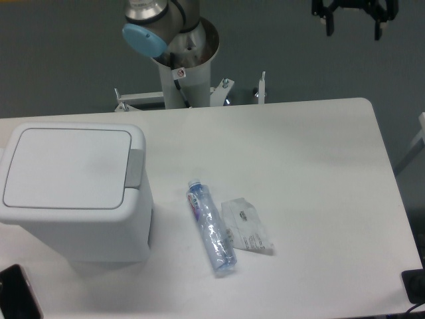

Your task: Open the trash can

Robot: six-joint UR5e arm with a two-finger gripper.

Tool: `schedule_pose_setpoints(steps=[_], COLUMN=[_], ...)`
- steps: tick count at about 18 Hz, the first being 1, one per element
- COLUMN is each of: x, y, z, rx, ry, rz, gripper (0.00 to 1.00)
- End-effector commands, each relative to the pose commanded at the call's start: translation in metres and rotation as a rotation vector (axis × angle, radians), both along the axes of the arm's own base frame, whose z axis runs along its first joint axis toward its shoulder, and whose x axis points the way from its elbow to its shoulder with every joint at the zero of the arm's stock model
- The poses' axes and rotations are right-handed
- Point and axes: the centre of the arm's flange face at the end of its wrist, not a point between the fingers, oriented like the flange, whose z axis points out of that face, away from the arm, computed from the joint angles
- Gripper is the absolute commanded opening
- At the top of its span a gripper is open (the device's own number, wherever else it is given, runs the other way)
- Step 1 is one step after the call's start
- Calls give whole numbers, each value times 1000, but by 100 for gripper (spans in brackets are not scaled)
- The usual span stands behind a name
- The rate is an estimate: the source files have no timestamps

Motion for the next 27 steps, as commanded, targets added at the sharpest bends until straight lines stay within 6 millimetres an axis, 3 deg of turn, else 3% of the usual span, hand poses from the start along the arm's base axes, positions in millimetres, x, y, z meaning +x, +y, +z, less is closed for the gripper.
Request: schedule_pose_setpoints(steps=[5,7,10,15,17,21,23,27], x=[1,4,-3,14,29,62,79,91], y=[2,22,36,87,121,179,218,250], z=[0,6,12,10,10,-10,-25,-45], rx=[28,160,277,406,447,458,476,496], ry=[-9,-44,-95,-213,-277,-411,-528,-714], rz=[59,225,360,510,578,681,697,851], gripper=[100,100,100,100,100,100,100,100])
